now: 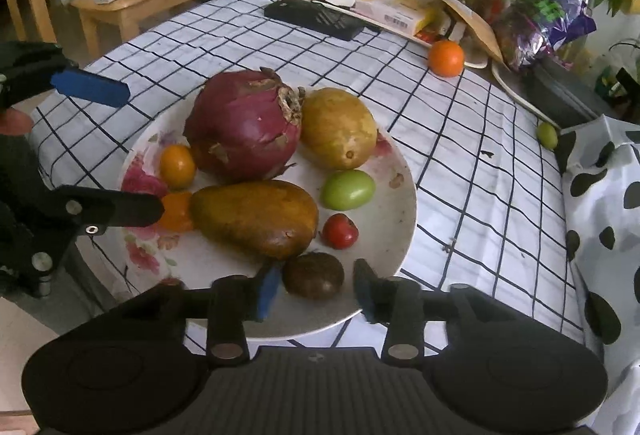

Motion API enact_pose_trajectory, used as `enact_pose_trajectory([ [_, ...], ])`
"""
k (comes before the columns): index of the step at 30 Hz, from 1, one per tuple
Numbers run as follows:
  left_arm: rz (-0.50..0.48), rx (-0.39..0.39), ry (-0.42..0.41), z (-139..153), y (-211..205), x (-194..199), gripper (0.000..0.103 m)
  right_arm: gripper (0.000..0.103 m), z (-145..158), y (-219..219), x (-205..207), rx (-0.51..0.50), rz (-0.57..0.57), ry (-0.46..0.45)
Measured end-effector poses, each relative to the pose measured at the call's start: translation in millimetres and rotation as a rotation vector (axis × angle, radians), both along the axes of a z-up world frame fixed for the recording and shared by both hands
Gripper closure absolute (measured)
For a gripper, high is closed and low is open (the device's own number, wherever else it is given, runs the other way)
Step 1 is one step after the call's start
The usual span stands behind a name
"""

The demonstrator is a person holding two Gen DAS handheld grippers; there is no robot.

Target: Organize fruits

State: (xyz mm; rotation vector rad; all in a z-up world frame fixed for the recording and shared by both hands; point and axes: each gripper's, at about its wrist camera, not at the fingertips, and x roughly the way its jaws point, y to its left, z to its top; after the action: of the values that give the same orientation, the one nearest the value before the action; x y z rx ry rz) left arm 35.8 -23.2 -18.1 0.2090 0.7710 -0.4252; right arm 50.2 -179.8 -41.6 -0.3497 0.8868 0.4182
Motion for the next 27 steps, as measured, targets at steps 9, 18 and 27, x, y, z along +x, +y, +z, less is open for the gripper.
enact_pose_trajectory([
  [9, 0.02, -0.048, 0.011, 3, 5, 2, 0.006, 0.01, 15, -20, 5, 0.122, -0.119, -0.033],
  [18, 0.018, -0.046, 0.026, 5, -2, 1, 0.008, 0.0, 21, -40, 8, 0.186, -0.25, -0.061],
  [27, 0.142, -0.041, 0.046, 48, 12, 6, 0.008, 0.0, 30, -54, 13, 0.227, -0.356, -0.084],
])
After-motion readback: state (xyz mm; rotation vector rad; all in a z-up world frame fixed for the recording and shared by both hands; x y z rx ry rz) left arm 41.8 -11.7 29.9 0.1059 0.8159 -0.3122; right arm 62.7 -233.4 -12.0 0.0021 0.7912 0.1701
